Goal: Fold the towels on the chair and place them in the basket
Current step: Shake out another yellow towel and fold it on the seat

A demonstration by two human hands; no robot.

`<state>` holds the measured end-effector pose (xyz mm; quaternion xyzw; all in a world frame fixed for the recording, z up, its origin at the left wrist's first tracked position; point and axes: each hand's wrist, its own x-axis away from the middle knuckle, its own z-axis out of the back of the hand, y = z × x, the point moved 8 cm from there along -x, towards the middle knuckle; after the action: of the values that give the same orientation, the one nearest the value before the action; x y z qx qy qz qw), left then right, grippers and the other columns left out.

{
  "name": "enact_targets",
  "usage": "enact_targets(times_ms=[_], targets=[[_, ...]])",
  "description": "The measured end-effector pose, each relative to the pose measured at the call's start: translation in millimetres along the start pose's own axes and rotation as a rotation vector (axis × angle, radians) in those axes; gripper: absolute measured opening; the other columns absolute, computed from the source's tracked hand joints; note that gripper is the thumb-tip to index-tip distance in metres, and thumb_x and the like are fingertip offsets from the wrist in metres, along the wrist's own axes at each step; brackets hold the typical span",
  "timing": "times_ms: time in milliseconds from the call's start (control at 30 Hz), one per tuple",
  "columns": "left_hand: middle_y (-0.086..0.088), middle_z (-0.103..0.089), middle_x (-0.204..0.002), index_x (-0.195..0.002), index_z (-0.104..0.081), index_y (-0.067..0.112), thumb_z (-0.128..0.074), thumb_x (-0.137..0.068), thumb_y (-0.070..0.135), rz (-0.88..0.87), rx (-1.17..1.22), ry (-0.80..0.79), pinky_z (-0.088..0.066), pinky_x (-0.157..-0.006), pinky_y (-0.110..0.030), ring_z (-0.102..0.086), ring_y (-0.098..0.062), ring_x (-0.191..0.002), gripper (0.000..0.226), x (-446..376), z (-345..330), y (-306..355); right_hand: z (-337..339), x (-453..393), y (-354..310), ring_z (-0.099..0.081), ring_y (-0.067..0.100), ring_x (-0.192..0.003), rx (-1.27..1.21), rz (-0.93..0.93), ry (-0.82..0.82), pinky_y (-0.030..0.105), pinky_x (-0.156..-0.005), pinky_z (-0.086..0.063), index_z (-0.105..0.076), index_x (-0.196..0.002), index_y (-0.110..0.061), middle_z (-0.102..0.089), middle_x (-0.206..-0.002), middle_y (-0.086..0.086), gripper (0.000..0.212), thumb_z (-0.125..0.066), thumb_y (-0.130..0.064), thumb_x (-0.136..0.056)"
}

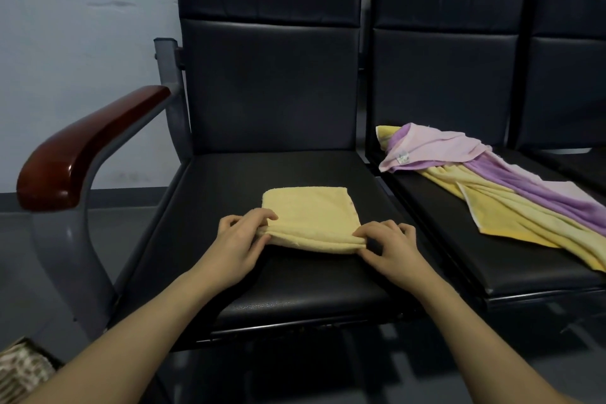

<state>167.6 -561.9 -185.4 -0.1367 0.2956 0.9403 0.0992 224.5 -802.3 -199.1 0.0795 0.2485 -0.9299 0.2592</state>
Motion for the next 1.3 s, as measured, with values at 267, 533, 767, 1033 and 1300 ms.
enact_targets(times_ms=[267,533,767,1033,1300], targets=[[0.005,-0.05,-0.119,-0.135,-0.036,0.02,-0.048,-0.098,0.02,0.083,0.101,0.199,-0.048,-0.09,-0.033,-0.054,-0.014,-0.105,0.039,-22.9,26.7,7.3,17.4,-25.3,-5.4,-0.058,0.006,-0.105,-0.572,-0.056,0.152,0.024,-0.094,-0.042,-0.067,-0.099,-0.019,-0.065,-0.106,-0.01,0.014,-0.064,-0.009,-0.088],[-0.005,-0.044,-0.136,-0.144,-0.021,0.017,-0.039,-0.101,0.024,0.222,0.065,0.287,-0.049,-0.087,-0.046,-0.056,-0.021,-0.101,0.047,-58.1,28.9,0.1,15.7,-58.1,-3.6,-0.059,0.005,-0.081,-0.414,-0.09,0.321,0.031,-0.073,-0.05,-0.059,-0.104,-0.026,-0.064,-0.089,-0.012,0.011,-0.056,-0.023,-0.094],[0.002,-0.056,-0.107,-0.136,-0.032,0.02,-0.048,-0.098,0.029,0.398,0.093,0.461,-0.048,-0.08,-0.041,-0.058,-0.02,-0.099,0.042,-92.1,25.0,-24.4,6.5,-87.9,18.1,-0.06,0.009,-0.094,-0.425,-0.289,0.389,0.034,-0.082,-0.051,-0.06,-0.109,-0.026,-0.063,-0.097,-0.012,0.017,-0.055,-0.028,-0.093],[-0.003,-0.062,-0.096,-0.095,-0.064,0.012,-0.056,-0.093,0.026,0.198,-0.298,0.48,-0.042,-0.069,-0.035,-0.056,-0.023,-0.088,0.016,-113.2,12.4,-31.8,-18.9,-115.0,40.3,-0.053,0.019,-0.109,-0.127,-0.533,0.238,0.036,-0.098,-0.03,-0.062,-0.112,-0.018,-0.058,-0.114,0.0,0.024,-0.049,-0.03,-0.095],[0.013,-0.034,-0.152,-0.145,-0.034,0.033,0.014,-0.072,0.057,-0.007,-0.564,-0.151,-0.018,-0.112,-0.033,-0.025,-0.01,-0.142,0.091,-110.8,-46.2,-15.9,-24.5,-120.6,-9.2,-0.033,0.01,-0.138,0.064,0.026,0.099,0.026,-0.106,-0.017,-0.051,-0.136,-0.029,-0.045,-0.145,-0.009,0.038,-0.042,-0.035,-0.1]])
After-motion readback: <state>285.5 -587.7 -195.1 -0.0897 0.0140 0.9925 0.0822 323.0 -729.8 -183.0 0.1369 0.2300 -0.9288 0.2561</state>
